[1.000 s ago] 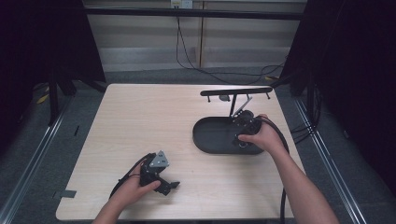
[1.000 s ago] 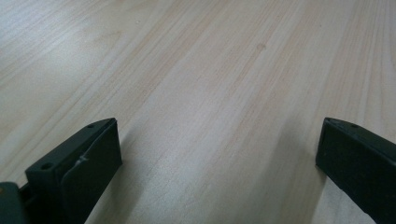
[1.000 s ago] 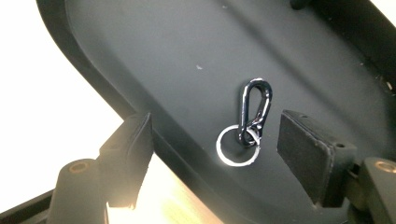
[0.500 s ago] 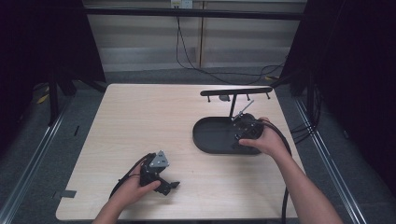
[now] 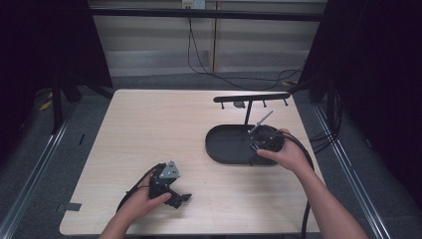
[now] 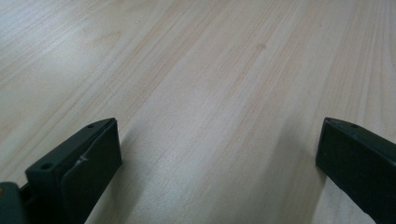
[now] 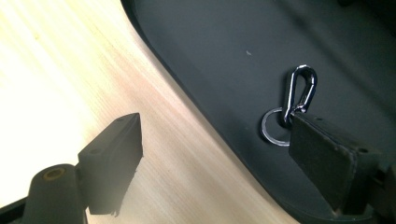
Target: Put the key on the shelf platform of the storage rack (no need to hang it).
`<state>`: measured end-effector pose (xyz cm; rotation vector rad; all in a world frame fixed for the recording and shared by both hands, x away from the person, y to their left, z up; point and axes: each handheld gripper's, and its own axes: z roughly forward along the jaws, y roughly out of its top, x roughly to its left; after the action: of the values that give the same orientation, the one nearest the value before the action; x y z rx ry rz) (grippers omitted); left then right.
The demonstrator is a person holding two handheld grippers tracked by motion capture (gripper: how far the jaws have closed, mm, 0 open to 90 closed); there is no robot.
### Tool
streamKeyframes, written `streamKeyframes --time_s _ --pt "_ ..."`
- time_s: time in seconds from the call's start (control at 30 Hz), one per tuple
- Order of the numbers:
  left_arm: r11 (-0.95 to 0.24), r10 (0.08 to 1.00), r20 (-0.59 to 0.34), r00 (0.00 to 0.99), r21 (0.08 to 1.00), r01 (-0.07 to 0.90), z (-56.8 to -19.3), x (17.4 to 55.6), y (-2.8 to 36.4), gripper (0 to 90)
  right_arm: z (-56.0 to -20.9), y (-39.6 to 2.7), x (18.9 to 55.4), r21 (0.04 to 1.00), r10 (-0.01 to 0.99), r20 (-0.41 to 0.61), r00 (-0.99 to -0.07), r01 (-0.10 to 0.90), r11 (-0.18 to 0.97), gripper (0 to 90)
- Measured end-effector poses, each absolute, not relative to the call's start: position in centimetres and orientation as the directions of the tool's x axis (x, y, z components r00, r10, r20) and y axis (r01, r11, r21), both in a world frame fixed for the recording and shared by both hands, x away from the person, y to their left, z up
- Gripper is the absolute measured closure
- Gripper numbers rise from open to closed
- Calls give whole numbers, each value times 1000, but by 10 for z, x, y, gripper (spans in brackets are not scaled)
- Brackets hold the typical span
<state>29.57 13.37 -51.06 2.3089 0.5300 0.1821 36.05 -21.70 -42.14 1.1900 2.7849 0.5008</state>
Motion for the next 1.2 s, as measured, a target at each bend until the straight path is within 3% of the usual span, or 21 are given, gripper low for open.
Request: streamKeyframes --time_s 1.2 --pt "-636 426 -27 904 702 320 -510 296 134 0 -429 -244 313 330 685 83 -724 669 666 186"
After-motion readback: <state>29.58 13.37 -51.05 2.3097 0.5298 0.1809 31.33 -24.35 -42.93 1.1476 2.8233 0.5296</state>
